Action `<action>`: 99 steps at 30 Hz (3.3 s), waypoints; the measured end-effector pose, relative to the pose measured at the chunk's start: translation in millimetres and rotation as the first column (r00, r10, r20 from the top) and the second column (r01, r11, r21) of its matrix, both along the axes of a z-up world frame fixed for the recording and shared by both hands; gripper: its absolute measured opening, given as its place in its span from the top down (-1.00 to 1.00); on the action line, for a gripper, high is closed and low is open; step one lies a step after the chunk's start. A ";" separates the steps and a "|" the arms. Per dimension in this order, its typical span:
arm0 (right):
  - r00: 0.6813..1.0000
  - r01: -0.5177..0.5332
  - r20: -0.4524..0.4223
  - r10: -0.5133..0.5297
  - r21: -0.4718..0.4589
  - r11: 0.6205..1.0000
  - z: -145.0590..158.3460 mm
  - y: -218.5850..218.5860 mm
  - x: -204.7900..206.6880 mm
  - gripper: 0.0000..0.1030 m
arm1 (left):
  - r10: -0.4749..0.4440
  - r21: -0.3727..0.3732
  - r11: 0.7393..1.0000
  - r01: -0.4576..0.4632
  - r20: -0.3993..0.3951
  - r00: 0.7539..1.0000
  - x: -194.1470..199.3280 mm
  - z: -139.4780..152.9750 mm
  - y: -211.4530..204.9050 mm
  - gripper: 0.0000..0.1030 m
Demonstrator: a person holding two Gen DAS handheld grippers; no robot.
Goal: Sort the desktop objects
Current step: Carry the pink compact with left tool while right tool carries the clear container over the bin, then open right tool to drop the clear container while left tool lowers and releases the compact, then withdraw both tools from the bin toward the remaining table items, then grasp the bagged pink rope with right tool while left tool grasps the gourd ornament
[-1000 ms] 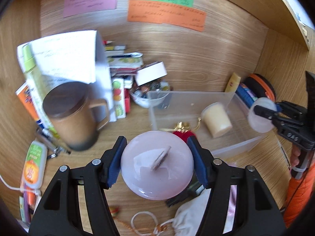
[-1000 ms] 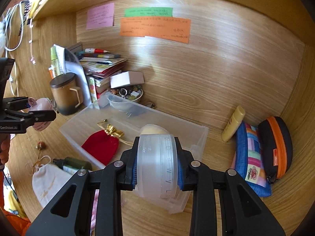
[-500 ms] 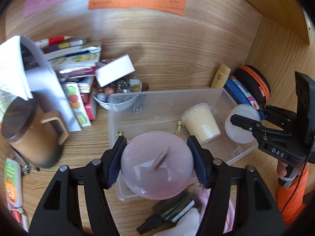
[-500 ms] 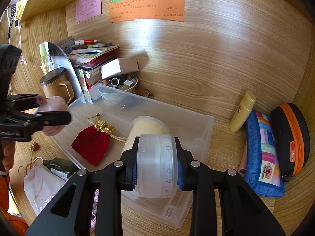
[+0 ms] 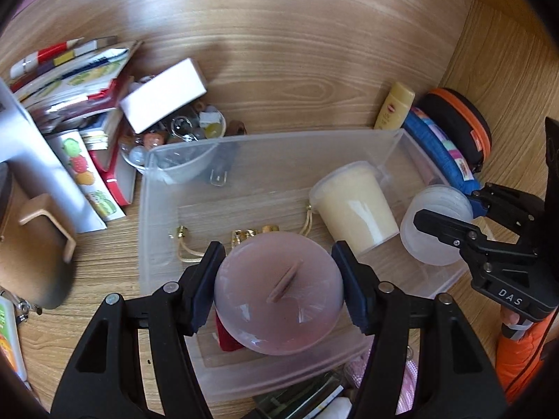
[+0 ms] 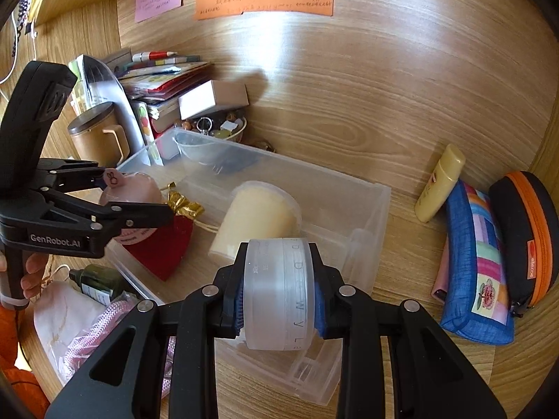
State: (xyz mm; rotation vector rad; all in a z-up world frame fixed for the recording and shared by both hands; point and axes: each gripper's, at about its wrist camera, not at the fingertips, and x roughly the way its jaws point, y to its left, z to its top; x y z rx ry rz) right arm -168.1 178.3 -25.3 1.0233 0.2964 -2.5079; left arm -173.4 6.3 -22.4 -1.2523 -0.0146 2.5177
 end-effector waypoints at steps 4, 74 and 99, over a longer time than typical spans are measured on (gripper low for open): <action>1.000 0.008 0.017 -0.008 0.018 1.000 -5.0 -1.7 -3.2 0.48 | 0.002 -0.042 0.999 -0.002 -0.006 1.000 -1.5 -4.6 6.1 -0.22; 0.981 0.027 -0.194 -0.018 0.043 0.999 39.1 -31.6 84.1 -0.79 | 0.271 -0.060 0.957 -0.283 -0.157 0.950 119.5 34.8 -125.3 -0.79; 0.997 0.060 0.035 -0.063 0.072 0.996 -37.6 -71.7 104.2 -0.79 | 0.260 -0.076 0.963 -0.258 0.014 0.966 144.4 -42.3 -149.5 -0.79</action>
